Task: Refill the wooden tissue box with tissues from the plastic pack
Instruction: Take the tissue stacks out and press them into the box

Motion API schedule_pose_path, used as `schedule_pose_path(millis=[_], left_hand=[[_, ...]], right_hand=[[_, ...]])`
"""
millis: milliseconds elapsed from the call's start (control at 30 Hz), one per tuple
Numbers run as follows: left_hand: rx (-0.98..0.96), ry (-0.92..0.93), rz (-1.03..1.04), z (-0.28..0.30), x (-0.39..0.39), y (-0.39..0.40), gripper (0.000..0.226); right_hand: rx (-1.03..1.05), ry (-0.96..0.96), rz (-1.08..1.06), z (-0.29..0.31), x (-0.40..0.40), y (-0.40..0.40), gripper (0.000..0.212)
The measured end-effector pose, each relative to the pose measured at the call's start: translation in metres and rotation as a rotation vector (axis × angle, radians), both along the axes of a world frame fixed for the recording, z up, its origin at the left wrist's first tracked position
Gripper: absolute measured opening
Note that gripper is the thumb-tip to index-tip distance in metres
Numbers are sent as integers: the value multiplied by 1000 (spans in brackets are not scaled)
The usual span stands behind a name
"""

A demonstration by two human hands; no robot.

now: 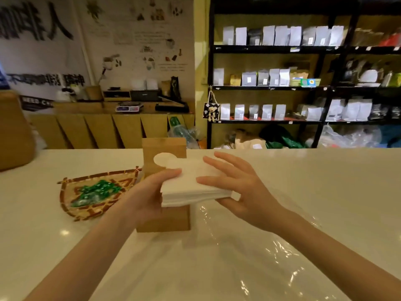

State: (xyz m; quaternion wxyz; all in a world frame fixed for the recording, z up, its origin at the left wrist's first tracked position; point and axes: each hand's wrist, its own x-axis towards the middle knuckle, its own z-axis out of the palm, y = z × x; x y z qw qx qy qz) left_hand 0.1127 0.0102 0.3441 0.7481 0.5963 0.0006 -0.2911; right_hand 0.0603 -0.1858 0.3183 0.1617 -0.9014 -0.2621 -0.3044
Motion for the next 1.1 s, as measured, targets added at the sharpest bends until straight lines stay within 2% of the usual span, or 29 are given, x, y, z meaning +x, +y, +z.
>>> schedule_pose_path(millis=[67, 133, 200, 267, 333, 367, 467, 600, 733, 933, 1100], left_hand=[[-6, -5, 21, -6, 10, 13, 41], [-39, -18, 61, -10, 18, 25, 50], [-68, -33, 50, -10, 25, 32, 49], [-51, -63, 19, -7, 31, 36, 42], [18, -84, -6, -3, 38, 39, 33], [50, -84, -15, -1, 42, 40, 30], [110, -57, -33, 4, 55, 42, 22], [212, -76, -38, -1, 75, 47, 29], [312, -146, 48, -3, 82, 50, 35], [500, -264, 131, -6, 82, 53, 35], [578, -369, 212, -10, 83, 50, 30]], right_hand=[[117, 82, 5, -2, 13, 10, 56], [384, 269, -43, 0, 26, 17, 65], [695, 587, -82, 5, 39, 19, 54], [1105, 940, 33, 9, 55, 22, 35], [1411, 1137, 104, 13, 65, 25, 35], [1452, 1181, 116, 14, 69, 27, 39], [1416, 1198, 141, 15, 81, 32, 41], [1169, 1100, 56, 10, 94, 36, 16], [998, 1064, -4, 7, 100, 40, 5], [874, 965, -68, 5, 107, 42, 5], [785, 884, -161, 2, 113, 42, 12]])
